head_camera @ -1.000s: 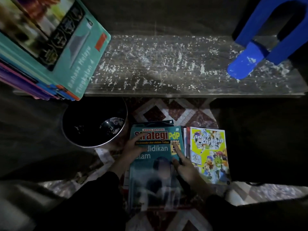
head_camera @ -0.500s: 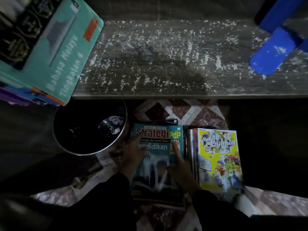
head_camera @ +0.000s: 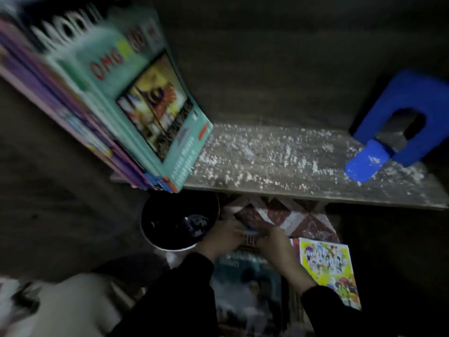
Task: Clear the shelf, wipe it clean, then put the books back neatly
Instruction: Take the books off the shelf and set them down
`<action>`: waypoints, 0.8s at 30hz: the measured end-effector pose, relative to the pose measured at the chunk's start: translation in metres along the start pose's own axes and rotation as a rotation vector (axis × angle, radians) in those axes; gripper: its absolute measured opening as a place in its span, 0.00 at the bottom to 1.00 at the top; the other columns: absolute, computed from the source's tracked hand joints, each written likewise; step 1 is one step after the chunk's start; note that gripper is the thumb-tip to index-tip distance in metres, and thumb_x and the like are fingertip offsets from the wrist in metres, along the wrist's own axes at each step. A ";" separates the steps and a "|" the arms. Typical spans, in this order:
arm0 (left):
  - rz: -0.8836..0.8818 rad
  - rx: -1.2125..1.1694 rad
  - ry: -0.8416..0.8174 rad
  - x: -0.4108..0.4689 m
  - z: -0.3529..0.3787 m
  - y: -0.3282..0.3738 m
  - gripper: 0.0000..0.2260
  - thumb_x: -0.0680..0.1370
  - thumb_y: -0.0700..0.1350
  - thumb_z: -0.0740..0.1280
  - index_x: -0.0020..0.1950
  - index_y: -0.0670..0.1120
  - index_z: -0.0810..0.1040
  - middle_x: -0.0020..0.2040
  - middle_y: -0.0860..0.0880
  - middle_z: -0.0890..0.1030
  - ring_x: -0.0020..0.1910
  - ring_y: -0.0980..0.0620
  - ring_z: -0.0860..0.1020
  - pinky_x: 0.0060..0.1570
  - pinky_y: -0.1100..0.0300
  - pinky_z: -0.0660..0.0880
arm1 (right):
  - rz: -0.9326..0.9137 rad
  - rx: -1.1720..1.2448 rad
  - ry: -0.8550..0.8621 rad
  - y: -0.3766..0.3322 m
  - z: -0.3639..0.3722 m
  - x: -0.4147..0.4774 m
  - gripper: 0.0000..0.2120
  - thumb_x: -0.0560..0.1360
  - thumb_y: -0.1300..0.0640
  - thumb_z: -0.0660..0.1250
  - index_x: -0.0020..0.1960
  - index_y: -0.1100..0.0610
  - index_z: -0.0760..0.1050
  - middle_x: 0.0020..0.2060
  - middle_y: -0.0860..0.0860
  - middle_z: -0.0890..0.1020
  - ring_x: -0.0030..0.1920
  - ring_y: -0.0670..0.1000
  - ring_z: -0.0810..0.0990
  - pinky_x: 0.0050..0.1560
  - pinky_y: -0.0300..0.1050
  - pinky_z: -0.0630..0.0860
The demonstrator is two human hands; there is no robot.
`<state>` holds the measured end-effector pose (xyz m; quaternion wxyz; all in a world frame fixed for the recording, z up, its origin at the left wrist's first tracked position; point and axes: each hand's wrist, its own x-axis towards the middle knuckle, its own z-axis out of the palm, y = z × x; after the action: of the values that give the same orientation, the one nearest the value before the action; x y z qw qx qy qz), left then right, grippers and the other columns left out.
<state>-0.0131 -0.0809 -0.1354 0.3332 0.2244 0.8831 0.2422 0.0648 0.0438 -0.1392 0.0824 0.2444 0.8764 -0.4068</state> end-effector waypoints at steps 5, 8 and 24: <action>0.076 -0.149 0.712 -0.076 -0.086 0.018 0.12 0.75 0.46 0.65 0.56 0.49 0.81 0.48 0.45 0.84 0.51 0.45 0.81 0.52 0.53 0.76 | -0.260 0.248 0.146 -0.120 -0.031 -0.001 0.15 0.73 0.64 0.62 0.42 0.46 0.79 0.38 0.50 0.84 0.40 0.53 0.80 0.44 0.46 0.77; 0.130 -0.109 1.033 -0.119 -0.141 0.027 0.17 0.75 0.41 0.66 0.63 0.47 0.77 0.53 0.44 0.81 0.54 0.44 0.78 0.56 0.54 0.72 | -0.451 0.280 0.158 -0.191 -0.039 -0.007 0.17 0.74 0.66 0.62 0.53 0.46 0.79 0.36 0.49 0.79 0.37 0.51 0.76 0.39 0.44 0.72; 0.015 0.096 1.205 -0.158 -0.225 0.044 0.27 0.77 0.49 0.64 0.75 0.49 0.62 0.57 0.47 0.65 0.62 0.47 0.64 0.53 0.54 0.69 | -0.560 0.166 -0.066 -0.269 -0.046 -0.030 0.28 0.75 0.64 0.65 0.72 0.49 0.63 0.61 0.53 0.76 0.49 0.48 0.73 0.32 0.26 0.64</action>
<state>-0.0528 -0.1972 0.1150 -0.2377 0.0687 0.9249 0.2888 -0.0405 -0.0802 0.0823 -0.0250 -0.0146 0.8703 -0.4917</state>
